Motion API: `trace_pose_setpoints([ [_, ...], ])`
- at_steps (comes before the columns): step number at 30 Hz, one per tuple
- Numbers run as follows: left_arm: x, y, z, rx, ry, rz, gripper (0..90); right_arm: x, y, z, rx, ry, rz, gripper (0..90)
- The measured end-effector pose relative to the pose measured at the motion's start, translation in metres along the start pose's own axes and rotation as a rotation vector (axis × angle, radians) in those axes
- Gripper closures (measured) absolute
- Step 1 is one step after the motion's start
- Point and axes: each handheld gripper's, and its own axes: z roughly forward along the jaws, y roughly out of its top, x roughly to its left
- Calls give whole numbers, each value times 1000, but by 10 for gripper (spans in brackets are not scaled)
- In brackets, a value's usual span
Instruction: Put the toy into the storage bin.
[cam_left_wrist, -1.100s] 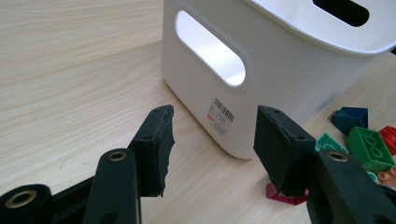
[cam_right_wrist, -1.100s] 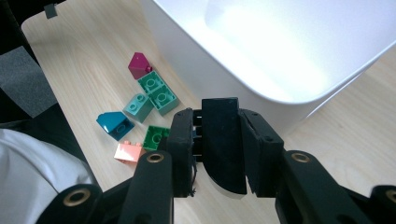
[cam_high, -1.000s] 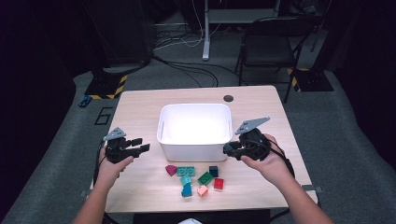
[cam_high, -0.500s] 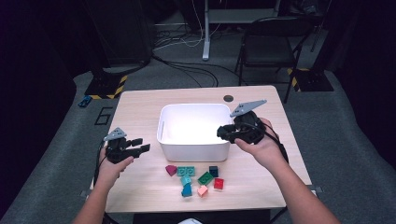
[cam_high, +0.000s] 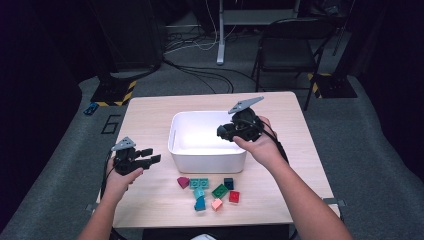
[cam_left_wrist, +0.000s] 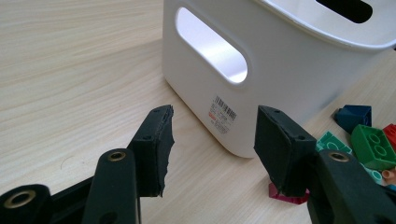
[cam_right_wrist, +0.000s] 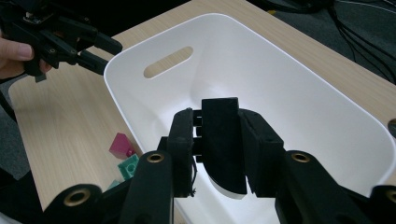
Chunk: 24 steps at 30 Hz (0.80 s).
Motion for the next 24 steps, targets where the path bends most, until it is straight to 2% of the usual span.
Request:
trace_pose_setpoints([
  [4, 0, 0, 0, -2, -1, -2, 466, 1, 9, 16, 1, 14, -27, 670],
  [6, -1, -1, 0, -4, 0, -2, 465, 2, 14, 23, 6, 13, -28, 670],
  [13, -3, -1, 0, -6, 4, 11, 465, 2, 30, 51, -2, 56, -37, 671],
  [15, -3, -2, -1, -4, -1, 12, 465, 1, 33, 60, -6, 58, -57, 671],
  [17, -3, -3, -1, -6, -1, 11, 466, 1, 36, 67, 0, 63, -45, 671],
  [24, -5, -4, 0, -1, -7, 5, 465, 1, 42, 94, -7, 70, -73, 670],
])
